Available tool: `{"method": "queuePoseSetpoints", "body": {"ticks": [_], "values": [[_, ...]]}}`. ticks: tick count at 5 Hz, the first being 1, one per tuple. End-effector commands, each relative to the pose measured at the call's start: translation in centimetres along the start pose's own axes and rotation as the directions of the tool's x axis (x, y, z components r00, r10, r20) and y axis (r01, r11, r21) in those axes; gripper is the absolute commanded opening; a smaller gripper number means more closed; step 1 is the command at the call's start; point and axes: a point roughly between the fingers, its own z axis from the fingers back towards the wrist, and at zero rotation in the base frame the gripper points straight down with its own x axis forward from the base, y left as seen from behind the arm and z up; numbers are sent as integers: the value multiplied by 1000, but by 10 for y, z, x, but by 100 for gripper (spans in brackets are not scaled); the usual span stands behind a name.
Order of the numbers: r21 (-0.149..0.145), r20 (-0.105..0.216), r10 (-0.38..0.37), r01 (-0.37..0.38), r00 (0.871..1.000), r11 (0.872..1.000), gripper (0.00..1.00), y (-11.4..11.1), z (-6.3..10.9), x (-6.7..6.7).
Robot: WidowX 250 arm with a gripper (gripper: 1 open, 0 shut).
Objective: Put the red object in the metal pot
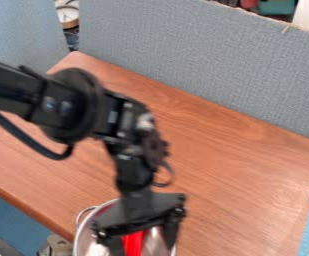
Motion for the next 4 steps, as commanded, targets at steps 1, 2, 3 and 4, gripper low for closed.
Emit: {"method": "queuePoseSetpoints", "body": {"ticks": [1,2,3,4], "values": [[10,22,-113,113,993,994,100,8,13,33],[67,6,-262,261,965,963,100,0,28,47],[46,4,-219,218,976,975,100,12,6,45],[26,15,-164,164,986,986,100,19,-10,49]]}}
